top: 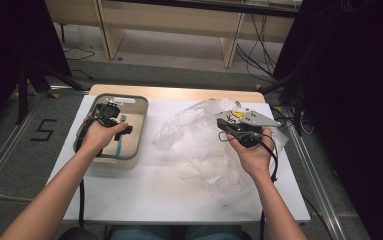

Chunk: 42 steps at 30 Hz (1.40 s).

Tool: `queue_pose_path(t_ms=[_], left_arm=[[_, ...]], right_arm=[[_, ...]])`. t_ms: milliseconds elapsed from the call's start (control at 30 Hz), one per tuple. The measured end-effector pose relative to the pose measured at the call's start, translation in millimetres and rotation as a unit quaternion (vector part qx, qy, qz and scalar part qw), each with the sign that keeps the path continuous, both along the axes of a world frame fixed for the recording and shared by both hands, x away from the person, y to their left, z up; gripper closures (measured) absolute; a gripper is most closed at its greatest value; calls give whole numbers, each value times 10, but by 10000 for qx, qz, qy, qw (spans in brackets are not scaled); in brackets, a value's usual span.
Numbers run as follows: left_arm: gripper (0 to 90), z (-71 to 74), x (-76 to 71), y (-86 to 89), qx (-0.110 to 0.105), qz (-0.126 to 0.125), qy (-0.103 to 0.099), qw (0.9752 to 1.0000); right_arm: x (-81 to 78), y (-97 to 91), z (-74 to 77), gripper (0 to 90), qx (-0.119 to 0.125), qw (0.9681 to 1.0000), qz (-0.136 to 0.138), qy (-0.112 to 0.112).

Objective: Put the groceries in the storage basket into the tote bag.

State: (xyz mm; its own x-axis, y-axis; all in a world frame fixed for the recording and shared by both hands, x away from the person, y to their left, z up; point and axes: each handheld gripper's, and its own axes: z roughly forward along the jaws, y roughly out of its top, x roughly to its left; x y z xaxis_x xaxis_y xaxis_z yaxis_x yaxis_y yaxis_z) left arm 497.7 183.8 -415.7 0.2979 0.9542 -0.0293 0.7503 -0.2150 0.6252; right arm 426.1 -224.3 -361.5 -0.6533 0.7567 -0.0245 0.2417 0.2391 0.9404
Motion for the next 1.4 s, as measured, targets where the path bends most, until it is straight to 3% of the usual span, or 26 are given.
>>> queue_pose_path(t_ms=[200, 533, 767, 1400], left_arm=[[334, -117, 152, 42, 62, 217, 472, 9986], [348, -164, 329, 54, 85, 394, 637, 9972], [357, -261, 408, 42, 160, 472, 862, 9950], [479, -405, 467, 36, 248, 597, 1381, 9883]], right_arm=[[0, -5, 0, 900, 2, 10000, -3, 4], [-2, -12, 2, 900, 12, 10000, 0, 2], [-1, -7, -5, 900, -17, 10000, 1, 17], [-5, 4, -10, 900, -47, 10000, 6, 10]])
